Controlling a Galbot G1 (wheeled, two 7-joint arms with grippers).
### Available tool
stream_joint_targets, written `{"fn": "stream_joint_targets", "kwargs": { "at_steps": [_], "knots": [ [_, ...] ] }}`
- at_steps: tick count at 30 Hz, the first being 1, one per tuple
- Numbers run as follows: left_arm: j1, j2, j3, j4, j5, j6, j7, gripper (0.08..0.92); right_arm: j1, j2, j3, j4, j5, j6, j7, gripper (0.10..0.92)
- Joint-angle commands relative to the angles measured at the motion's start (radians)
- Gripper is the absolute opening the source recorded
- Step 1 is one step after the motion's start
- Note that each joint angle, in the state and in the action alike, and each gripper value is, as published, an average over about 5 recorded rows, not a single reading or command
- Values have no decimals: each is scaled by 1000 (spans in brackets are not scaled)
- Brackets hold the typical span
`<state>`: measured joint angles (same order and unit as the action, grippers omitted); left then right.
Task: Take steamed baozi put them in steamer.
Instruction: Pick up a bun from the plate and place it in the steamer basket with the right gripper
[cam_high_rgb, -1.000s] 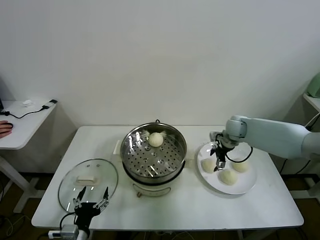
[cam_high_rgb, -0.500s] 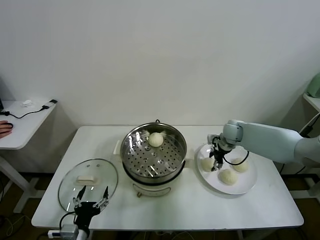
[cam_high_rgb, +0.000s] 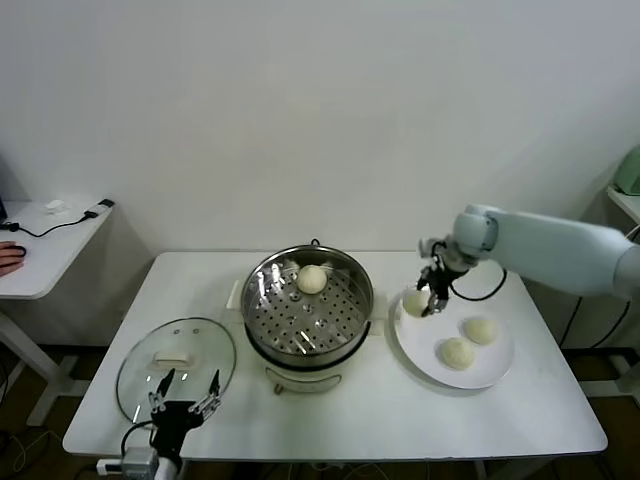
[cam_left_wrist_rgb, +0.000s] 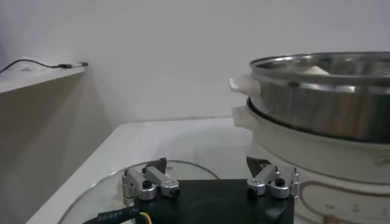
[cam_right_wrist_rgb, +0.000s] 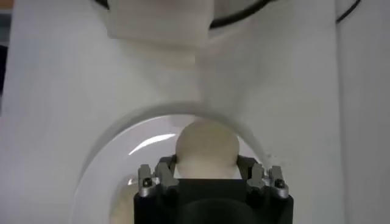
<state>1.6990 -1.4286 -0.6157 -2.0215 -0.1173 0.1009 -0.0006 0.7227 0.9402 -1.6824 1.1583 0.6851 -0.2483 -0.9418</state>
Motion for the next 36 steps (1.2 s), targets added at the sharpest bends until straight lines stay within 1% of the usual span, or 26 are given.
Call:
{"fn": "stream_joint_targets", "kwargs": {
  "at_steps": [1, 7, 10, 12, 17, 21, 30, 36],
  "knots": [
    [-2, 4, 3, -16, -1, 7, 2, 823, 460, 100, -140, 165, 310, -24, -39, 670],
    [-2, 8, 7, -24, -1, 10, 3, 823, 467, 280, -38, 308, 505, -138, 107, 670],
    [-1, 6, 9, -32, -1, 13, 4, 823, 416, 370, 1, 332, 557, -193, 179, 670],
    [-2, 4, 9, -36, -1, 16, 5, 823, 367, 421, 18, 330, 566, -222, 221, 670],
    [-1, 1, 9, -40, -2, 17, 6, 823, 209, 510, 25, 254, 515, -275, 300, 670],
    [3, 1, 6, -43, -3, 18, 6, 823, 118, 542, 12, 186, 460, -303, 339, 670],
    [3, 1, 10, -36, -3, 18, 7, 823, -33, 547, 2, 77, 354, -314, 384, 670],
    [-4, -3, 16, -33, -2, 24, 7, 823, -101, 551, 38, 11, 330, -308, 386, 670]
  ]
}}
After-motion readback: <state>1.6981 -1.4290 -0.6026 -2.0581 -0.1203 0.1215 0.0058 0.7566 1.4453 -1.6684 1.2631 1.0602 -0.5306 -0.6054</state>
